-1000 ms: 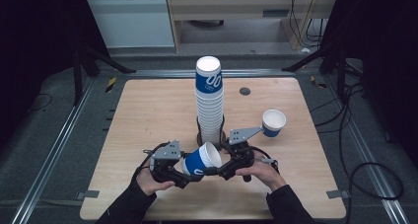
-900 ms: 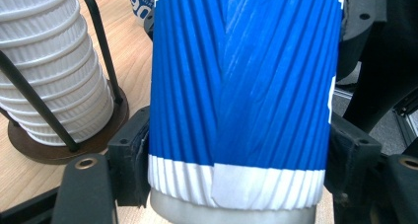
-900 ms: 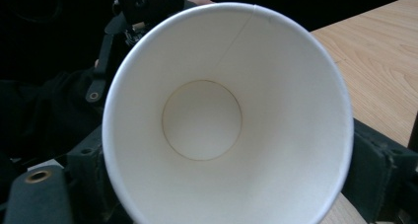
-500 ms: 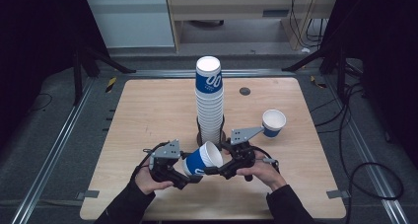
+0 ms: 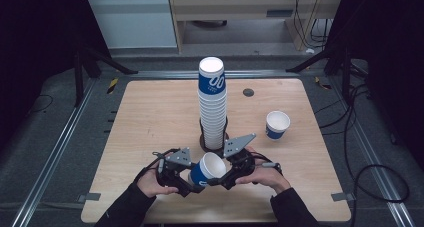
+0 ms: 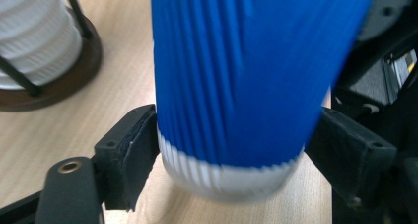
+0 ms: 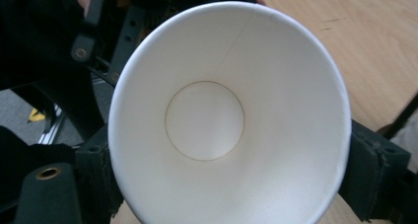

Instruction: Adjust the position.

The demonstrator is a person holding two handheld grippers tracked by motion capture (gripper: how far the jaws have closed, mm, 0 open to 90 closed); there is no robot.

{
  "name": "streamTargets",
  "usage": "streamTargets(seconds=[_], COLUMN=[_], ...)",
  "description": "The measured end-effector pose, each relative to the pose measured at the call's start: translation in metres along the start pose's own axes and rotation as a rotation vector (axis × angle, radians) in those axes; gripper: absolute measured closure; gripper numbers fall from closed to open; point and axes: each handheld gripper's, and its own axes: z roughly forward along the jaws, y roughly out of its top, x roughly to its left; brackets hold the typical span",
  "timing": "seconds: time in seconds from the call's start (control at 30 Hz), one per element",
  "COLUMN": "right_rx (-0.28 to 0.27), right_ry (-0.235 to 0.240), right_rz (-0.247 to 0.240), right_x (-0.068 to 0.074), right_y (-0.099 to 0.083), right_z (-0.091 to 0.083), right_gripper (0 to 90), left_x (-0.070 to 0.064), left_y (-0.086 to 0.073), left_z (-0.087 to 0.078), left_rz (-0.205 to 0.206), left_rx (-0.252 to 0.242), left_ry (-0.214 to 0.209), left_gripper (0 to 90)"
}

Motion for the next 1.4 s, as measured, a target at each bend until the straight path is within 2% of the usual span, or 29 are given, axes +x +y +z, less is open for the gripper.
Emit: streamTargets(seconds=[0.1,0.2,0.3,0.33,0.37,0.4,0.43,0.57,0.67,0.8,0.93,1.13,1.3,1.4], right_rx=[0.010,0.016,0.001,-0.028,-0.028,-0.059,-0.059,-0.146,-0.212,-0.227,-0.244,-0.249,-0.252,-0.254], right_ry=[0.014,0.020,0.008,-0.010,-0.010,-0.028,-0.028,-0.040,-0.026,-0.016,0.019,0.048,0.041,0.020], right_rz=[-0.012,-0.007,-0.010,0.002,0.002,0.015,0.015,0.068,0.112,0.115,0.127,0.138,0.122,0.108], right_x=[0.002,0.002,0.001,0.000,0.000,-0.002,-0.002,-0.007,-0.011,-0.010,-0.007,-0.005,-0.005,-0.005], right_y=[0.000,0.000,0.000,0.001,0.001,0.002,0.002,0.002,0.003,0.003,0.004,0.003,0.004,0.004], right_z=[0.003,0.003,0.003,0.001,0.001,-0.004,-0.004,-0.013,-0.017,-0.015,-0.007,0.000,-0.002,-0.005], right_gripper=[15.4,14.9,13.2,10.3,10.3,8.4,8.4,7.8,9.0,10.2,12.9,18.8,20.2,20.3], left_x=[0.000,-0.001,0.000,0.000,0.001,0.002,0.004,0.007,0.005,0.001,-0.004,-0.008,-0.007,-0.006], left_y=[0.000,-0.001,-0.001,-0.001,-0.002,-0.002,-0.003,-0.004,-0.002,0.000,0.003,0.004,0.005,0.003], left_z=[0.001,0.002,0.001,-0.001,-0.003,-0.005,-0.008,-0.018,-0.020,-0.018,-0.012,-0.007,-0.009,-0.009], left_rz=[0.013,0.019,0.012,0.006,0.001,-0.008,-0.018,-0.047,-0.055,-0.053,-0.046,-0.029,-0.027,-0.029], left_rx=[0.013,0.013,-0.015,-0.031,-0.043,-0.063,-0.086,-0.168,-0.224,-0.240,-0.245,-0.220,-0.217,-0.203], left_ry=[-0.018,-0.014,-0.004,0.005,0.013,0.016,0.024,0.057,0.078,0.086,0.090,0.093,0.093,0.101], left_gripper=[26.8,27.6,27.7,27.8,27.8,27.9,27.9,27.9,27.8,27.8,27.8,27.7,27.0,22.4])
